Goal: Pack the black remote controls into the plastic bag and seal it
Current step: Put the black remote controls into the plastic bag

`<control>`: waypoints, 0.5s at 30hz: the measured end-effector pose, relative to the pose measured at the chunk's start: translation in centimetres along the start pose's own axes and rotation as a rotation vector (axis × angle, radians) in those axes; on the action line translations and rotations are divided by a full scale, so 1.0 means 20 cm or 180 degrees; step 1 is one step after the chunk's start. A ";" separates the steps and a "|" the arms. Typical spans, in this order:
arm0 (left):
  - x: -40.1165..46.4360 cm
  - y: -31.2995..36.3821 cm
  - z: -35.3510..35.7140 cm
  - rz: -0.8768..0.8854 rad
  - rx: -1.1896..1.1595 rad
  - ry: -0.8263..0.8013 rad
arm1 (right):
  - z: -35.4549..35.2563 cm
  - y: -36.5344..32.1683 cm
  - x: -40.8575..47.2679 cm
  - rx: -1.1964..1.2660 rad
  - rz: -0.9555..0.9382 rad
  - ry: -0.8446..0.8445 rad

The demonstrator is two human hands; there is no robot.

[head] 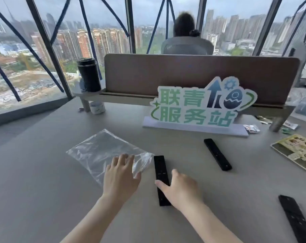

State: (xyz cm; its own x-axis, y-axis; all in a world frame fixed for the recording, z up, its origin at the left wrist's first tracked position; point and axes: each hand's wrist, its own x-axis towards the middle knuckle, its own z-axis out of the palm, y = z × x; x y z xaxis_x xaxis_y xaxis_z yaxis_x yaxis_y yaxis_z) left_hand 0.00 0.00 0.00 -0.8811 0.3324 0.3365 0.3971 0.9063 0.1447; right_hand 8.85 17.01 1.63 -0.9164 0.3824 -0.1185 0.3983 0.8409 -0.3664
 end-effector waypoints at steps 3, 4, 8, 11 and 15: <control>-0.05 -0.04 0.01 0.0029 0.0153 -0.0014 | 0.08 -0.04 -0.07 -0.0028 0.0202 0.0061; -0.05 -0.05 -0.01 -0.0081 0.0176 -0.0082 | 0.08 -0.05 -0.10 -0.0003 0.0247 0.0130; -0.11 -0.09 -0.06 -0.0138 -0.0145 -0.0125 | 0.05 -0.02 -0.23 0.0227 0.0264 -0.0015; -0.15 -0.08 -0.11 -0.0033 -0.0413 -0.0105 | -0.06 0.08 -0.34 0.1485 0.0307 -0.0141; -0.21 0.03 -0.18 0.0200 -0.0649 0.0133 | -0.25 0.19 -0.48 0.2425 0.0233 -0.0444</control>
State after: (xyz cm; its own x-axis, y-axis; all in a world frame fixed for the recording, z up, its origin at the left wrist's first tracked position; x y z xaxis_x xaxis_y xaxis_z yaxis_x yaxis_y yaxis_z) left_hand 4.85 -1.81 1.94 -0.8432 0.3716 0.3884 0.4984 0.8111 0.3061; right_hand 19.36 18.49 6.03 -0.9056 0.3326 -0.2633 0.3665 0.3009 -0.8804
